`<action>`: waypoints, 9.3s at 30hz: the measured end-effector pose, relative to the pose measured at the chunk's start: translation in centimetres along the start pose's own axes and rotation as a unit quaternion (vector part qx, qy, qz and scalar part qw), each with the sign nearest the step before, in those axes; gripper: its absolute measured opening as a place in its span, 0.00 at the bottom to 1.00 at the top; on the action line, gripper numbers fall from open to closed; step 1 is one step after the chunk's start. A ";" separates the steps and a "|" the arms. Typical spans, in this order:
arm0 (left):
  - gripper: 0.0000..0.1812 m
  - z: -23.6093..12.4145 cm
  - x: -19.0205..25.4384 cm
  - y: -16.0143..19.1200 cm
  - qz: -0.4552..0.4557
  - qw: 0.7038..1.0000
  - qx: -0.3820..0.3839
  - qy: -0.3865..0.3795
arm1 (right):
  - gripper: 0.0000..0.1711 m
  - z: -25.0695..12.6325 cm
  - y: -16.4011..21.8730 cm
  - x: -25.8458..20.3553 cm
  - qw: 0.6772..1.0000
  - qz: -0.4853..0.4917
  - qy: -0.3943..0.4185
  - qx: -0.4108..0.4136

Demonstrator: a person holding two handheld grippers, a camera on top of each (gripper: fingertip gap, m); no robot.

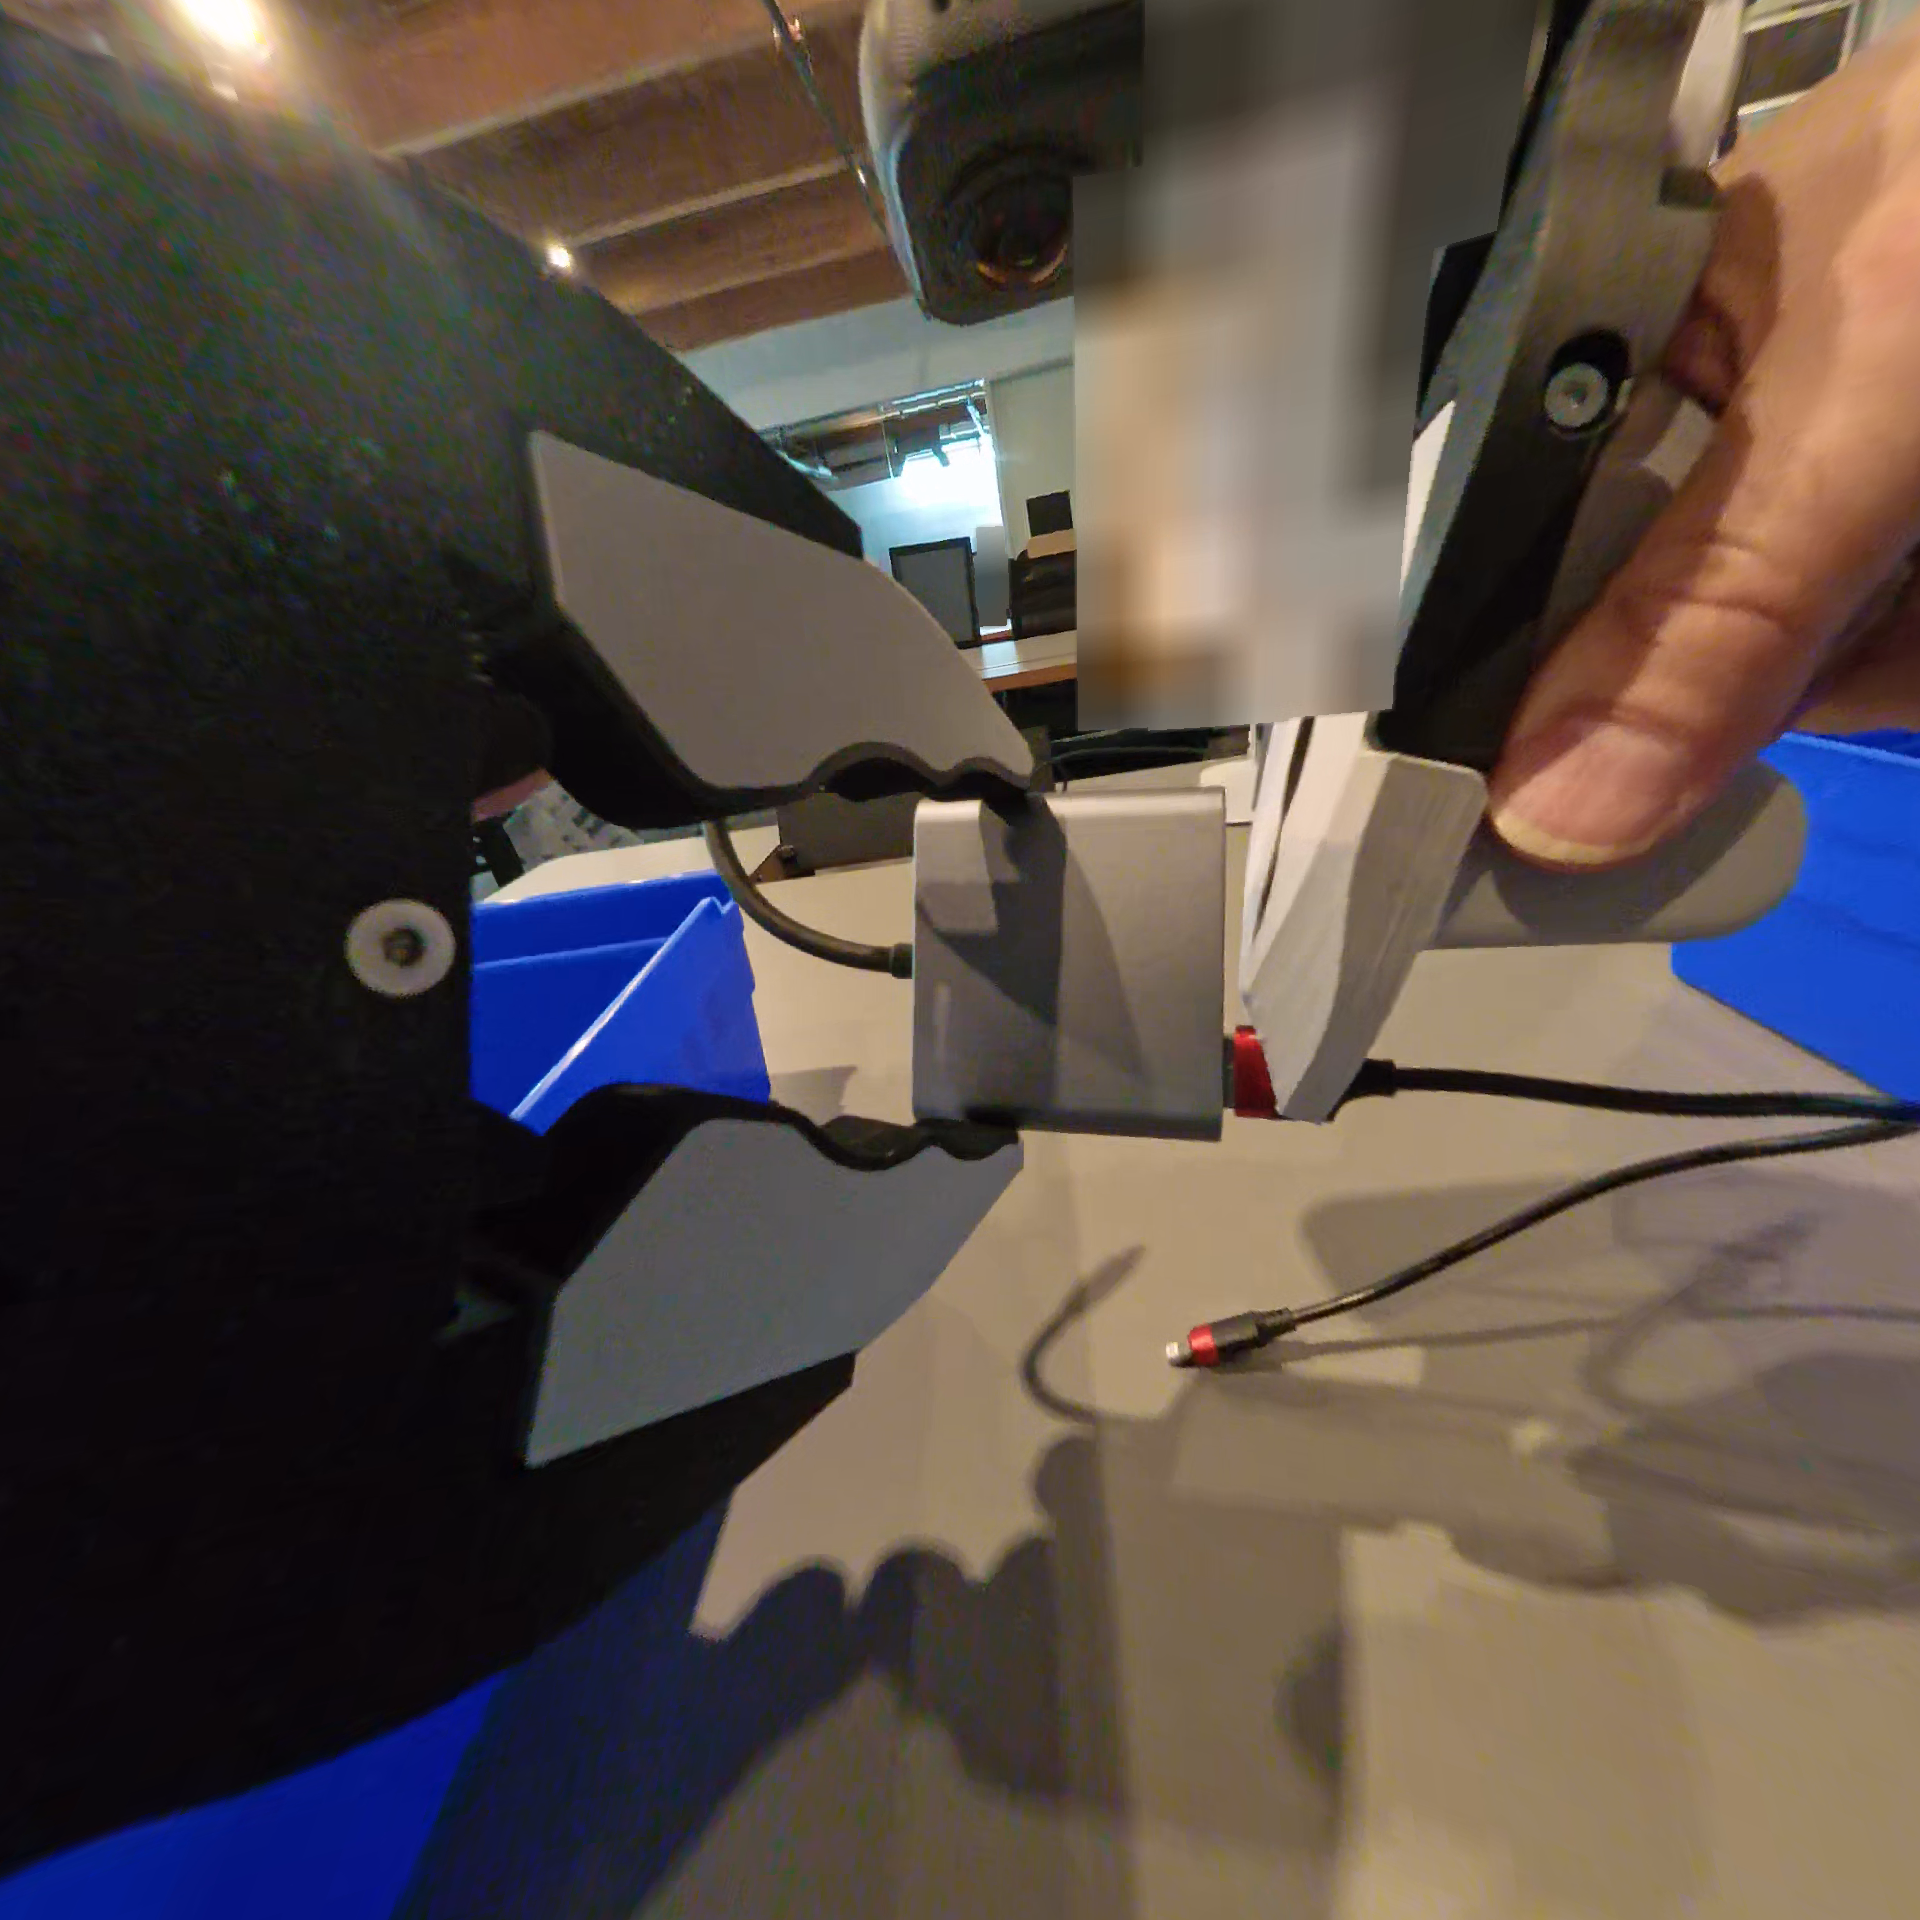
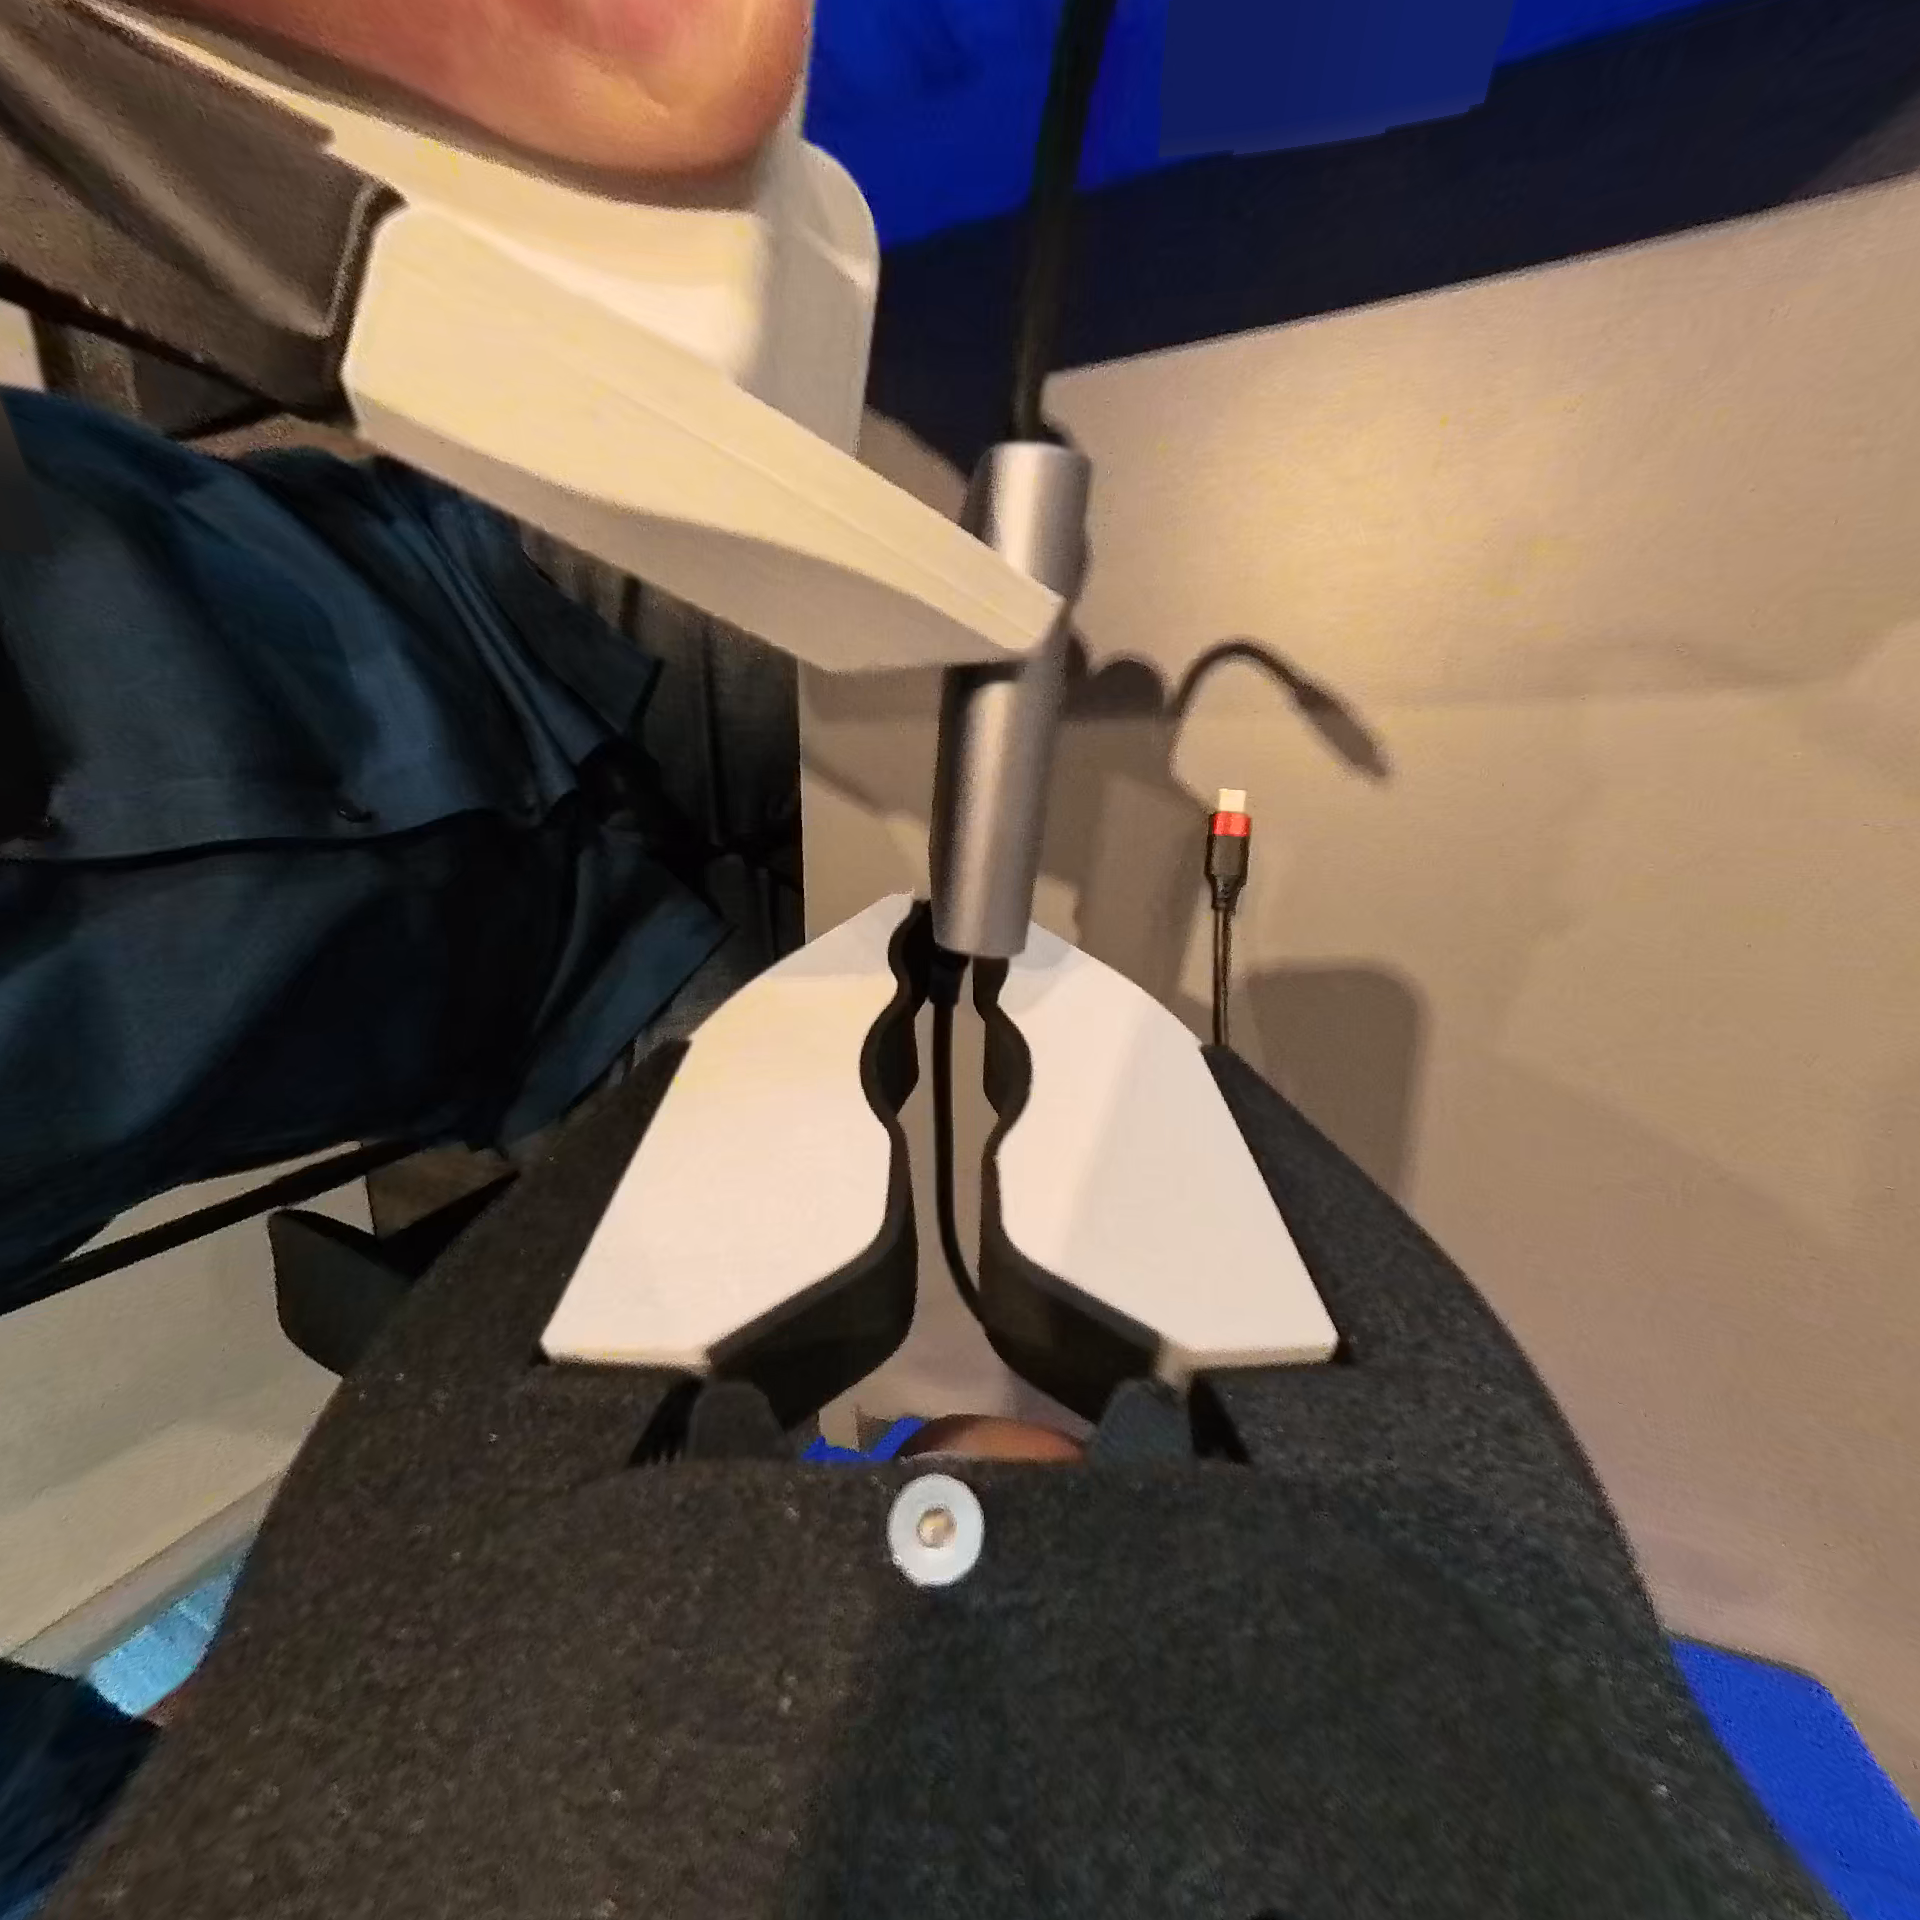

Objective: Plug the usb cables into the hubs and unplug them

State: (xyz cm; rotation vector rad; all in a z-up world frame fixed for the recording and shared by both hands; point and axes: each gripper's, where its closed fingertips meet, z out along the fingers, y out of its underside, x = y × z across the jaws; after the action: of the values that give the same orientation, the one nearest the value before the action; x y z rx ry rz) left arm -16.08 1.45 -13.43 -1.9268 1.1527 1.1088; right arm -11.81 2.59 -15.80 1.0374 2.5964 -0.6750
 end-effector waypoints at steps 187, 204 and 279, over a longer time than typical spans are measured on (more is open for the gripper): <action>0.34 -19.7 -12.6 5.8 -0.595 0.672 0.441 -0.034 | 0.35 -26.3 12.7 0.4 0.904 0.145 0.402 -0.018; 0.42 -14.4 -8.8 5.9 -0.610 0.726 0.314 0.038 | 0.35 -9.6 28.0 9.7 0.913 0.307 0.269 -0.018; 0.11 -10.2 10.6 15.4 -0.407 0.777 -0.173 0.447 | 0.21 -11.6 15.0 2.0 0.944 0.092 0.275 0.156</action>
State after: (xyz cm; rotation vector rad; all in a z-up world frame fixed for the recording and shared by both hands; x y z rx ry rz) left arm -23.66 -17.43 -19.63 -2.9341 0.3261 -0.1531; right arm -3.52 19.22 -11.45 1.7635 2.8403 -0.8689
